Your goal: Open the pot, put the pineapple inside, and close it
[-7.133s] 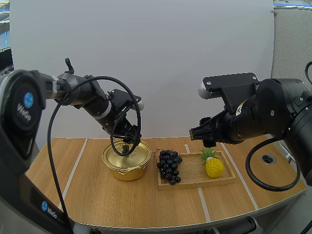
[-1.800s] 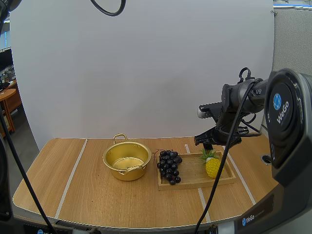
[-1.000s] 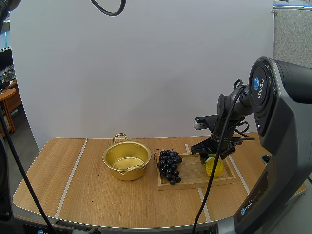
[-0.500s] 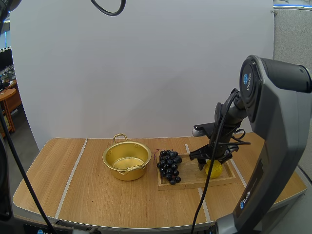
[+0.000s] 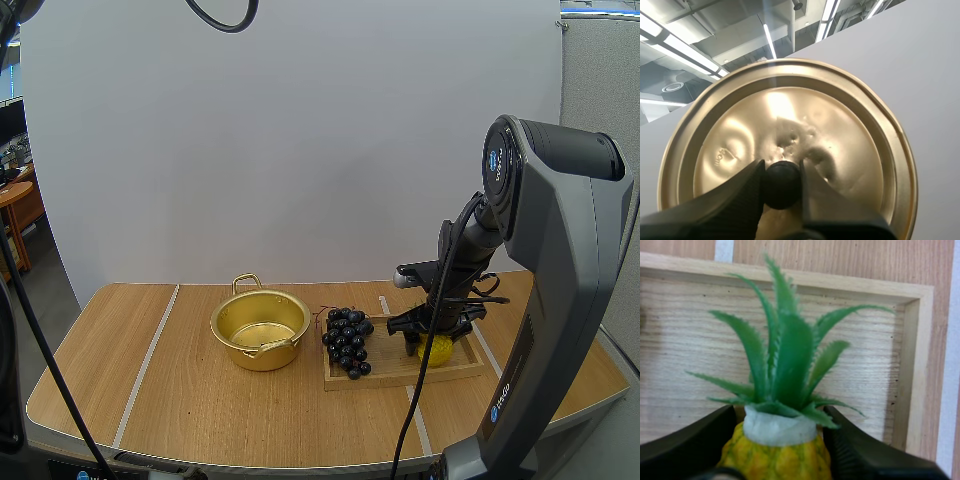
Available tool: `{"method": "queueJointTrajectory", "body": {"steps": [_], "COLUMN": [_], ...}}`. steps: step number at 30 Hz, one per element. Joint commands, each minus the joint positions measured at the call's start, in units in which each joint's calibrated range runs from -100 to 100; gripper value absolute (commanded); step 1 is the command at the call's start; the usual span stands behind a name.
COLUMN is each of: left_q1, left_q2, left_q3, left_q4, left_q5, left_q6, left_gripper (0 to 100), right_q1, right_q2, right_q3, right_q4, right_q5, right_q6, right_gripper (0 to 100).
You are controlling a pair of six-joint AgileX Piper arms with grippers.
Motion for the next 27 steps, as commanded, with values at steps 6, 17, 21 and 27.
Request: {"method": "queueJointTrajectory", "body": {"steps": [6,17,21,27], "left_q1": [0.04,0.04,0.04,0.04], "left_q2": [-0.5,-0.5,-0.5,-0.5], "left_q3": [-0.5,-0.5,-0.5,-0.5], "left_q4": [0.1,0.1,0.1,0.1], "left_q5": [-2.0,-2.0,-2.0,-2.0], "left_q6": [-0.3,-0.3,-0.3,-0.3], "left_gripper": [0,0,0,0], "right_q1": [-0.2,3.1,7.5,14.9], "right_q2": [-7.2,-26.4,-29.5,-29.2], "right_q3": [-0.6,-11.9,-15.3,-17.1], "right_q4": [0.9,3.3,3.4,6.5], "right_q5": [1.2,13.9,16.5,15.2], "right_q6": [-0.6,-2.9,-2.9,-2.9], "right_gripper": [0,0,0,0]}}
